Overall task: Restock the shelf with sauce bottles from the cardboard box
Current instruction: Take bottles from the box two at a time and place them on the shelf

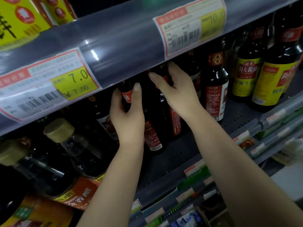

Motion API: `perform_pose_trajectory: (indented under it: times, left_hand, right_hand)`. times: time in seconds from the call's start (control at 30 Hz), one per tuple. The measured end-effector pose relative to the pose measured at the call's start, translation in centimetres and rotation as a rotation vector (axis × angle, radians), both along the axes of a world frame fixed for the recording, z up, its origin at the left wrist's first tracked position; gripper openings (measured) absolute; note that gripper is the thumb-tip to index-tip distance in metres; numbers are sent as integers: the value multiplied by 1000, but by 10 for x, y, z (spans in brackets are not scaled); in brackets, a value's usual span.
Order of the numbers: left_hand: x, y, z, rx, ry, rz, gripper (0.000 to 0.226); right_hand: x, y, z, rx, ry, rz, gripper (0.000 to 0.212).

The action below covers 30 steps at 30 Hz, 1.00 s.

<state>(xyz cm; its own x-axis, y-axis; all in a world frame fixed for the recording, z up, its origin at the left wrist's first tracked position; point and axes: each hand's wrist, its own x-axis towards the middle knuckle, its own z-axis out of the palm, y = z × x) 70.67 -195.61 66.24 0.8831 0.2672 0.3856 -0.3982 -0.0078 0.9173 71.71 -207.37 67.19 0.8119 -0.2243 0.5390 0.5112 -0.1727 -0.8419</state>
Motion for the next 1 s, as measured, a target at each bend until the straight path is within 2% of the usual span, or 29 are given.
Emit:
perform_pose_trajectory:
  times: [0.17,0.47,0.57,0.7,0.77,0.87,1.0]
  left_hand:
    - [18,-2,-4,61,-2,21,30]
    - [25,0,-10,101,-23,37,45]
    - [28,3,-11,147,-47,74,48]
    - [7,3,-5,261,-197,244,56]
    - [-15,2,-7,328,-326,291,53]
    - [-43,-8,-21,380,-440,184,42]
    - [-68,-43,-47,260,-404,-160,25]
  right_hand:
    - [19,3,0,-45,27,1,30]
    - [25,2,-2,-45,33,-3,30]
    - [22,1,-1,-62,25,-58,37]
    - [2,-7,-12,-78,-36,-181,55]
    - [-21,-16,-25,-26,-31,-216,52]
    - [-61,-29,-48,51,19,-228,39]
    - [-104,-51,-73,68,39,-345,35]
